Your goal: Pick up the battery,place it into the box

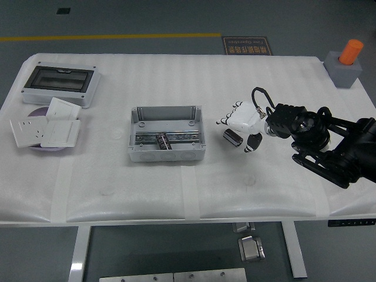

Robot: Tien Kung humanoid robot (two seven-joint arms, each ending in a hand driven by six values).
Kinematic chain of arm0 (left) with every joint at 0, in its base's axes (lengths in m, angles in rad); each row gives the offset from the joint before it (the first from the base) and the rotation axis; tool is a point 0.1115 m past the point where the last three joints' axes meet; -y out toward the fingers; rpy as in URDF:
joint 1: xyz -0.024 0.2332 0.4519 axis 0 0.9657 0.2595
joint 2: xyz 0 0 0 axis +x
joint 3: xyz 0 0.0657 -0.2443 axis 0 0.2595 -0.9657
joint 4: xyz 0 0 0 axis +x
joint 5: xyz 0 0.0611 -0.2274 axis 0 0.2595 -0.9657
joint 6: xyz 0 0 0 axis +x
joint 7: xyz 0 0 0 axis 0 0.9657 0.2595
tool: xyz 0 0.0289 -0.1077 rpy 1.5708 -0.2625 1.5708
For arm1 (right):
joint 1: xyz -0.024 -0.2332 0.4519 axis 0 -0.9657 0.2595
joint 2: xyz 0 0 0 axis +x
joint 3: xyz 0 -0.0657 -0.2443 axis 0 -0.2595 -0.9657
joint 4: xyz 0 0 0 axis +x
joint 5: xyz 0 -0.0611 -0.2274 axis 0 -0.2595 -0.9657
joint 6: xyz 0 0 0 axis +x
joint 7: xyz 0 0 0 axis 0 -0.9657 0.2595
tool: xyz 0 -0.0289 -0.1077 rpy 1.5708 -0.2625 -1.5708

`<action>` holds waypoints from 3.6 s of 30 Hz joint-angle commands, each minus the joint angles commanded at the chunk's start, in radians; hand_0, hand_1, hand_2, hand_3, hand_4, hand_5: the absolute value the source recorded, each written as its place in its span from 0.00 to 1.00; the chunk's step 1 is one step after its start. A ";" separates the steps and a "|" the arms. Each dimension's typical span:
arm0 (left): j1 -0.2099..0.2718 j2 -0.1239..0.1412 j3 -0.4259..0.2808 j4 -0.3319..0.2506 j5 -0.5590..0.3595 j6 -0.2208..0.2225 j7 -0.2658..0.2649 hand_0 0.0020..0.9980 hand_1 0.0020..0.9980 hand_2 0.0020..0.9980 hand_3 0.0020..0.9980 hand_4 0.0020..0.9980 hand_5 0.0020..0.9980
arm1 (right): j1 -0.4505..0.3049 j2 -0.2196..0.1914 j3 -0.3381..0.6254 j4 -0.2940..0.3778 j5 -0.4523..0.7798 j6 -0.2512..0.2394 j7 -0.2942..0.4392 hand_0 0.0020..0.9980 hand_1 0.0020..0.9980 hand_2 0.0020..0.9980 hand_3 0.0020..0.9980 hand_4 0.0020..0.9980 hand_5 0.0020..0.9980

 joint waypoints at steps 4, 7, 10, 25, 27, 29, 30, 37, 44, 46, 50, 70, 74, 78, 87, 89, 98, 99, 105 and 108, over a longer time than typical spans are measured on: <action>-0.001 0.001 -0.002 0.000 0.001 0.001 -0.003 0.63 0.67 0.47 0.56 0.45 0.52 | 0.001 0.001 0.001 -0.001 0.000 -0.009 0.002 0.93 0.77 0.86 0.97 0.89 0.19; -0.002 0.003 -0.003 0.000 0.002 0.002 -0.006 0.63 0.67 0.47 0.56 0.45 0.52 | 0.003 0.001 0.002 -0.001 0.000 -0.014 0.005 0.92 0.75 0.82 0.91 0.78 0.18; -0.004 0.004 -0.003 0.000 0.001 0.003 -0.009 0.63 0.67 0.47 0.56 0.45 0.52 | 0.002 0.002 0.005 -0.004 0.000 -0.014 0.009 0.92 0.75 0.82 0.91 0.78 0.18; -0.003 0.007 -0.007 0.000 0.006 0.002 -0.013 0.62 0.67 0.47 0.56 0.46 0.53 | -0.020 0.018 0.016 -0.044 0.001 -0.010 0.020 0.86 0.71 0.75 0.73 0.59 0.15; -0.003 0.006 -0.007 0.000 0.007 0.002 -0.014 0.62 0.67 0.47 0.56 0.46 0.53 | -0.025 0.022 0.015 -0.047 0.003 -0.014 0.017 0.86 0.71 0.75 0.73 0.59 0.15; -0.002 0.005 -0.008 0.000 0.009 0.002 -0.016 0.62 0.67 0.47 0.56 0.46 0.53 | -0.028 0.026 0.013 -0.049 0.007 -0.018 0.014 0.86 0.71 0.75 0.73 0.57 0.14; -0.002 0.005 -0.009 0.000 0.009 0.002 -0.016 0.62 0.67 0.47 0.56 0.46 0.53 | -0.029 0.027 0.012 -0.049 0.010 -0.020 0.012 0.86 0.71 0.75 0.73 0.57 0.14; 0.000 0.004 -0.015 0.000 0.015 0.011 -0.026 0.62 0.66 0.46 0.56 0.46 0.54 | -0.024 0.022 0.002 -0.035 0.027 -0.034 0.001 0.86 0.71 0.75 0.73 0.57 0.15; 0.005 0.000 -0.019 0.000 0.014 0.016 -0.029 0.62 0.66 0.46 0.56 0.46 0.54 | 0.014 -0.016 -0.055 0.010 0.085 -0.093 -0.054 0.86 0.71 0.75 0.73 0.57 0.15; 0.007 -0.001 -0.020 0.000 0.014 0.017 -0.028 0.62 0.66 0.46 0.56 0.46 0.54 | 0.025 -0.036 -0.090 0.037 0.120 -0.132 -0.089 0.86 0.71 0.75 0.73 0.57 0.15; 0.010 -0.004 -0.025 0.000 0.013 0.018 -0.025 0.62 0.66 0.47 0.56 0.46 0.54 | 0.027 -0.075 -0.173 0.106 0.208 -0.230 -0.172 0.85 0.71 0.74 0.72 0.57 0.15; 0.021 -0.013 -0.042 0.000 0.021 0.016 -0.014 0.61 0.66 0.47 0.56 0.46 0.53 | -0.154 0.078 0.175 0.293 0.285 -0.450 -0.278 0.85 0.70 0.74 0.72 0.57 0.16; 0.022 -0.015 -0.047 0.000 0.026 0.014 -0.010 0.61 0.66 0.47 0.56 0.46 0.53 | -0.166 0.105 0.172 0.248 0.371 -0.433 -0.252 0.84 0.70 0.73 0.71 0.57 0.16; 0.022 -0.016 -0.056 0.000 0.034 0.013 -0.007 0.61 0.66 0.47 0.56 0.46 0.53 | -0.168 0.115 0.167 0.215 0.405 -0.413 -0.248 0.84 0.70 0.73 0.72 0.60 0.17; 0.020 -0.015 -0.064 0.000 0.041 0.011 -0.005 0.61 0.66 0.47 0.56 0.46 0.53 | -0.168 0.124 0.155 0.192 0.403 -0.399 -0.254 0.98 0.83 0.87 0.94 0.96 0.44; 0.020 -0.015 -0.063 0.000 0.040 0.011 -0.005 0.61 0.66 0.47 0.56 0.46 0.53 | -0.169 0.126 0.152 0.189 0.406 -0.400 -0.254 1.00 0.91 0.95 1.00 1.00 0.50; 0.024 -0.014 -0.066 0.000 0.044 0.009 -0.003 0.61 0.66 0.47 0.56 0.46 0.52 | -0.179 0.124 0.167 0.199 0.415 -0.408 -0.252 1.00 0.93 0.96 1.00 1.00 0.52; 0.025 -0.014 -0.068 0.000 0.045 0.008 -0.001 0.61 0.66 0.47 0.56 0.46 0.52 | -0.183 0.119 0.179 0.207 0.420 -0.410 -0.251 1.00 0.93 0.96 1.00 1.00 0.52; 0.039 -0.014 -0.066 0.000 0.036 0.007 0.008 0.61 0.66 0.47 0.56 0.46 0.52 | -0.219 0.064 0.278 0.272 0.433 -0.416 -0.247 1.00 0.93 0.97 1.00 1.00 0.54; 0.049 -0.014 -0.066 0.000 0.032 0.006 0.013 0.61 0.66 0.47 0.56 0.46 0.52 | -0.249 0.025 0.335 0.305 0.428 -0.416 -0.247 1.00 0.93 0.96 1.00 1.00 0.54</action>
